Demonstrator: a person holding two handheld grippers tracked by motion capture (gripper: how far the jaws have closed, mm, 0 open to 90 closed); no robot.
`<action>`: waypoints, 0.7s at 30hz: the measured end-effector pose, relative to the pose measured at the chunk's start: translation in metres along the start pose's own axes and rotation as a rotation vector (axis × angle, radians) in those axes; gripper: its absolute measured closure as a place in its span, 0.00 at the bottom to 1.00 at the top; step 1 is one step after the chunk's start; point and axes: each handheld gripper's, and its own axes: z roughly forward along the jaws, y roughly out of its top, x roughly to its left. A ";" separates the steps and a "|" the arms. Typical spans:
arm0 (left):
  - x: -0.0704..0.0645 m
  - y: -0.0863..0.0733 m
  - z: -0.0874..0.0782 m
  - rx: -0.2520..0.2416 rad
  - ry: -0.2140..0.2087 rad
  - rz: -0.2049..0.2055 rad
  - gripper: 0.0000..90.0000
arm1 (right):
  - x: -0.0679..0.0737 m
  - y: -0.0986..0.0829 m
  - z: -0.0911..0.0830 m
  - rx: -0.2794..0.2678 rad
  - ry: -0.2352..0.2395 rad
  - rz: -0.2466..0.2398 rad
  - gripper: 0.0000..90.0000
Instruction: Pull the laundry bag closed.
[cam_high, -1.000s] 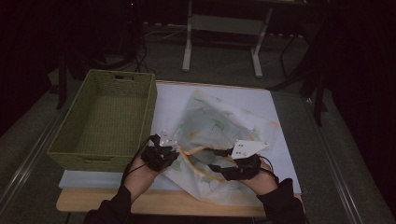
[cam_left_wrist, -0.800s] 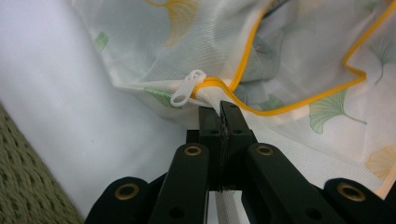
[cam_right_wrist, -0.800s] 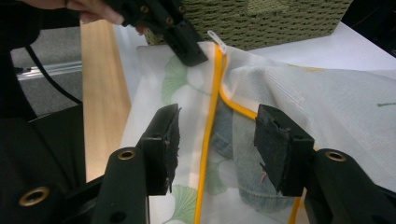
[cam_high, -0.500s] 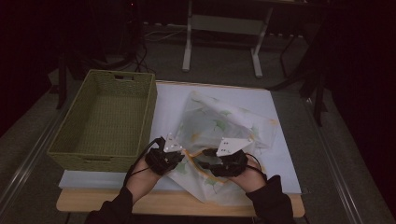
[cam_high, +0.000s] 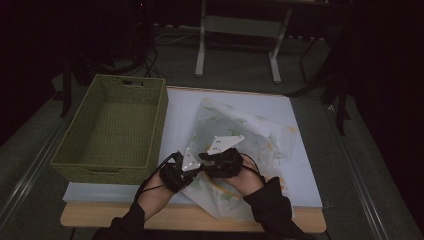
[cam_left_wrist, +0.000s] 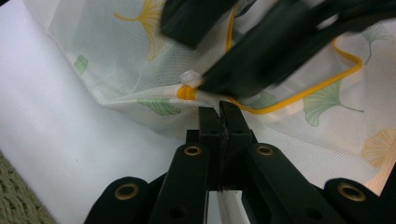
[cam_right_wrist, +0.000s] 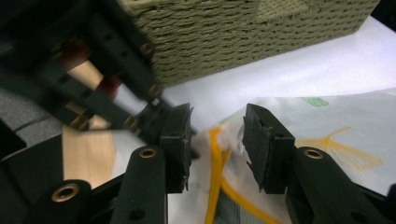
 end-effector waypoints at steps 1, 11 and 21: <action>0.000 0.000 0.000 0.004 -0.002 -0.001 1.00 | -0.001 0.001 0.002 0.002 0.012 0.007 0.66; 0.001 -0.001 -0.001 0.006 0.004 0.000 1.00 | -0.011 0.001 0.004 0.026 -0.066 0.048 0.70; 0.003 -0.002 -0.001 0.006 -0.001 -0.012 1.00 | -0.013 -0.011 -0.001 0.101 -0.045 -0.018 0.74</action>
